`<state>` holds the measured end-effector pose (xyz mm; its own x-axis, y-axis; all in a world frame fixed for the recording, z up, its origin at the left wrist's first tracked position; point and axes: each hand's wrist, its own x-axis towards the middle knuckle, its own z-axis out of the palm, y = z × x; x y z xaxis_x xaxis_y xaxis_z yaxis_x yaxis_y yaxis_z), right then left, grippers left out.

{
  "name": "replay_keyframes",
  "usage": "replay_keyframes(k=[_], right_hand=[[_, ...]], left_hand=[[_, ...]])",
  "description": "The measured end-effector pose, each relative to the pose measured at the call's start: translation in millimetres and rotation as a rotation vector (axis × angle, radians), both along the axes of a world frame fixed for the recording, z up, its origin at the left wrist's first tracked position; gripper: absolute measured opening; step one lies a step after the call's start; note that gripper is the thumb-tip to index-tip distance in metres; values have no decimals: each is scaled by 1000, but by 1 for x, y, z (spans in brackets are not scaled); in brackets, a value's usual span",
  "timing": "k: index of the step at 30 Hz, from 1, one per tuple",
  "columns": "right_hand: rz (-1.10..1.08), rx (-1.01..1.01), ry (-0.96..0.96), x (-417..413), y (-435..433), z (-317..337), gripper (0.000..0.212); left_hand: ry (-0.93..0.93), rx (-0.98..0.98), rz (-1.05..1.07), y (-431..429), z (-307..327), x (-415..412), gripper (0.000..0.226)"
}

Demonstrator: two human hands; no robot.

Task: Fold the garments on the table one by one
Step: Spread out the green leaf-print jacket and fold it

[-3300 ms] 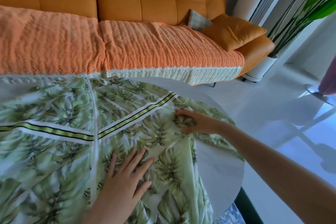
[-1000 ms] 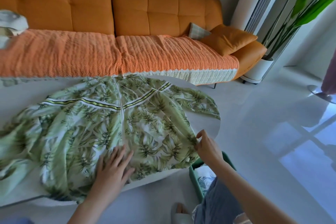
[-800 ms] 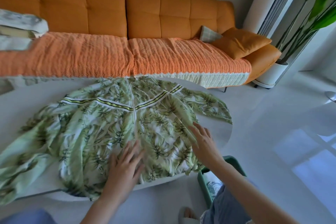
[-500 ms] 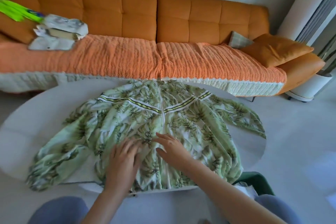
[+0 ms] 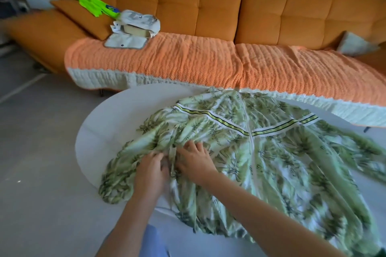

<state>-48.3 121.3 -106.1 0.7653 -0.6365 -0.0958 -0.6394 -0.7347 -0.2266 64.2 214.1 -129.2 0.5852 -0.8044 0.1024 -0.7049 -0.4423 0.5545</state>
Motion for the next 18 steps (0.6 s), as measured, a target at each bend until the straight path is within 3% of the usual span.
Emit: replay_keyframes(k=[4, 6, 8, 12, 15, 18], right_hand=[[-6, -13, -55, 5, -2, -4, 42], [-36, -15, -118, 10, -3, -4, 35], [-43, -45, -202, 18, -1, -1, 35], [91, -31, -249, 42, 11, 2, 56], [107, -25, -218, 59, 13, 0, 62], [86, 4, -146, 70, 7, -3, 59]], left_hand=[[54, -98, 100, 6, 9, 18, 37], [-50, -92, 177, 12, 12, 32, 37], [-152, -3, 274, 18, 15, 48, 42], [-31, 227, 385, 24, 16, 84, 58], [-84, 301, 333, 23, 14, 103, 52], [-159, 246, 303, 16, 13, 124, 33]])
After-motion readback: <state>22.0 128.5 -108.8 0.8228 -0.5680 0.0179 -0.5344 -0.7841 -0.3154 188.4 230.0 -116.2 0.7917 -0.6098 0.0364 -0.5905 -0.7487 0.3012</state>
